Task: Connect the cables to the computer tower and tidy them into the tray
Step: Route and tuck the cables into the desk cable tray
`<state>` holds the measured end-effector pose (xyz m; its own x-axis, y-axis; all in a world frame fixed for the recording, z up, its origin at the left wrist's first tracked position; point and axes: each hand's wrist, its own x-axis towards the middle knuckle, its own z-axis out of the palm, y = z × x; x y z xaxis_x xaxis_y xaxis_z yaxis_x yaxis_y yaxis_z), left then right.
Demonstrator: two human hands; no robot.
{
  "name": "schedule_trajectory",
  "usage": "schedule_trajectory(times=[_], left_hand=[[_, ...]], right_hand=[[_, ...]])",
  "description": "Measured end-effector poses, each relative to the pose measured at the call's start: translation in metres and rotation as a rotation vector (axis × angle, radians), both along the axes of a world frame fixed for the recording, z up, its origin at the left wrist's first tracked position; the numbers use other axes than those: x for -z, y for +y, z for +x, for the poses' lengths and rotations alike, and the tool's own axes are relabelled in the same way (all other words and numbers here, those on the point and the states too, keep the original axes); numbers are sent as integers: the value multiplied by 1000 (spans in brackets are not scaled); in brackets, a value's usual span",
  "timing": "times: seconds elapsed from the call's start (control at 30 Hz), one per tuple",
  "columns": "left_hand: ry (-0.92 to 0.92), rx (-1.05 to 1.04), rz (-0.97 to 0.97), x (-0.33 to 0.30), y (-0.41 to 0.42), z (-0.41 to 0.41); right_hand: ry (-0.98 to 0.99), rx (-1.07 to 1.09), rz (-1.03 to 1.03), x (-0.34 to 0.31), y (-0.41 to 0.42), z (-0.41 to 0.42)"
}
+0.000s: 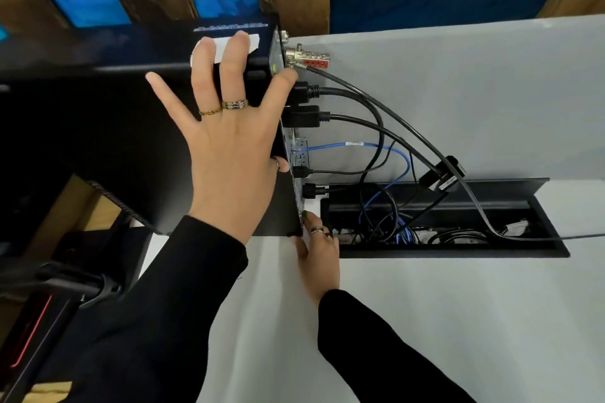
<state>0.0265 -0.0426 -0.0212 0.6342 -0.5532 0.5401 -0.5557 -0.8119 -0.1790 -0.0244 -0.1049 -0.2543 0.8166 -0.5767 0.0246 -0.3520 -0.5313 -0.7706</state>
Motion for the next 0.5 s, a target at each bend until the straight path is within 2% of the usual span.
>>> schedule_trajectory(times=[0.13, 0.27, 0.3, 0.37, 0.43, 0.5], left_hand=[[7, 40, -17, 5, 6, -2], [27, 147, -203, 39, 16, -24], [100, 198, -283, 56, 16, -36], [368, 267, -392, 94, 16, -64], [691, 302, -422, 126, 12, -90], [935, 309, -437, 153, 1, -102]], right_hand=[[-40, -100, 231, -14, -10, -19], [-162, -61, 151, -25, -35, -75], [-189, -11, 150, -26, -44, -89], [-203, 98, 150, -28, -63, -112], [-216, 172, 152, -29, -82, -124], [-207, 176, 185, -32, -98, -123]])
